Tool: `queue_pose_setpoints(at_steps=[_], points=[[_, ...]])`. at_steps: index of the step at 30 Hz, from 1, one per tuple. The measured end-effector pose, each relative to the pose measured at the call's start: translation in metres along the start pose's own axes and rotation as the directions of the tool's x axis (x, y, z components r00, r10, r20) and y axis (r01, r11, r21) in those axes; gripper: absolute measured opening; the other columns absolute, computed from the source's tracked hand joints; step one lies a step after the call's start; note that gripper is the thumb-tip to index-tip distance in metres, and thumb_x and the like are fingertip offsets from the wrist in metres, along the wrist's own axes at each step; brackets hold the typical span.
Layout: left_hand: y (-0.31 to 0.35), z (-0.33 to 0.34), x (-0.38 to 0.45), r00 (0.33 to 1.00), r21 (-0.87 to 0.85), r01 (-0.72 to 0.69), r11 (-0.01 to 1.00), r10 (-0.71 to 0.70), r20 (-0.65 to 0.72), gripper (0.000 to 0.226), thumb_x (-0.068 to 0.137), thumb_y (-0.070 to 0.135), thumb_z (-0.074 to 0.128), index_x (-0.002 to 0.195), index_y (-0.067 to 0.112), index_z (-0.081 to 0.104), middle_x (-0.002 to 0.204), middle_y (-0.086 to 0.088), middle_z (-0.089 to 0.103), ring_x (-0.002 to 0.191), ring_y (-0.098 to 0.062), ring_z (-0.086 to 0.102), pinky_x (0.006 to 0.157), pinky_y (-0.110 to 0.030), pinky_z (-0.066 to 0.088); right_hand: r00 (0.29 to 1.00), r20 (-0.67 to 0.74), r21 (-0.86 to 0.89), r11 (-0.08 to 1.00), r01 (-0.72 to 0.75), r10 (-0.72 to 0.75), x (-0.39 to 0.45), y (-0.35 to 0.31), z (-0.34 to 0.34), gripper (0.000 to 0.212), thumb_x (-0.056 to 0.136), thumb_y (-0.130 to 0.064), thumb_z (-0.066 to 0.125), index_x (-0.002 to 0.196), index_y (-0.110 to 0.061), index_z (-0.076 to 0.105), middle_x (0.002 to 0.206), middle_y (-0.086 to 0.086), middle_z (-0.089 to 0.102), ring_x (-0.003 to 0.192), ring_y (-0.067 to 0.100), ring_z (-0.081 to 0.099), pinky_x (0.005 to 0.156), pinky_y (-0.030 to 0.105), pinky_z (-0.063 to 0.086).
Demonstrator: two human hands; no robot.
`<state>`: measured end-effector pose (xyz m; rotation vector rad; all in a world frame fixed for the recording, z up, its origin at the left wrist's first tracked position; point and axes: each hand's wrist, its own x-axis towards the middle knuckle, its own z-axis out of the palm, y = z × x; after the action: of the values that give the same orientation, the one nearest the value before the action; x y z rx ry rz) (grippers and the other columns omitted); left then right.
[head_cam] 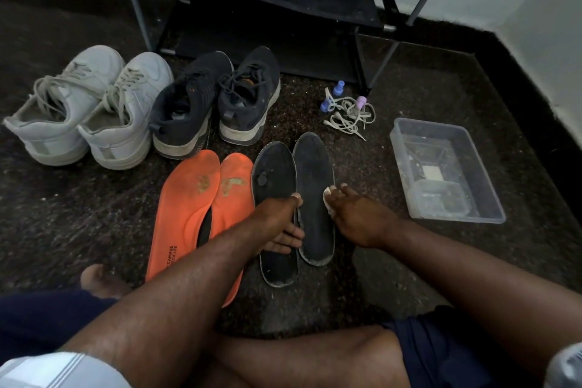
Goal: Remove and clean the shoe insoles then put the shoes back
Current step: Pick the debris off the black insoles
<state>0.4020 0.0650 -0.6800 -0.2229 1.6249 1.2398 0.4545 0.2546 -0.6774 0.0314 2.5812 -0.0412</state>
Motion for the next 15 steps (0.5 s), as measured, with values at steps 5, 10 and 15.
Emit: queue_pose_setpoints(at_steps=[5,10,15], points=[[-0.001,0.003,0.0,1.0,0.01,-0.004,1.0,0.004,-0.009,0.054,0.101,0.056,0.038,0.143,0.023,0.045,0.104,-0.018,0.071,0.097,-0.032,0.071,0.094,-0.047,0.055,0.998,-0.046,-0.1,0.994,0.035,-0.04,-0.017,-0.004,0.003,0.055,0.101,-0.034,0.029,0.153,-0.022,0.019,0.162,-0.003,0.018,0.15,0.022,0.012,0.114,0.052,0.027],[-0.002,0.0,0.0,1.0,0.013,-0.015,1.0,0.015,-0.003,0.055,0.101,0.057,0.039,0.147,0.026,0.042,0.1,-0.016,0.072,0.092,-0.029,0.073,0.083,-0.04,0.059,0.997,-0.07,-0.052,0.998,0.039,-0.043,-0.028,-0.013,0.014,0.055,0.097,-0.04,0.023,0.147,-0.019,0.03,0.155,0.009,0.033,0.144,0.028,0.029,0.111,0.049,0.034],[-0.002,0.0,0.0,1.0,0.017,-0.023,1.0,0.023,-0.001,0.055,0.101,0.057,0.039,0.147,0.026,0.042,0.101,-0.017,0.072,0.092,-0.029,0.073,0.085,-0.042,0.058,0.985,-0.131,-0.038,0.994,0.105,-0.109,-0.027,-0.005,0.023,0.04,0.089,-0.034,0.04,0.125,-0.02,0.053,0.129,0.006,0.059,0.121,0.026,0.055,0.092,0.042,0.051]])
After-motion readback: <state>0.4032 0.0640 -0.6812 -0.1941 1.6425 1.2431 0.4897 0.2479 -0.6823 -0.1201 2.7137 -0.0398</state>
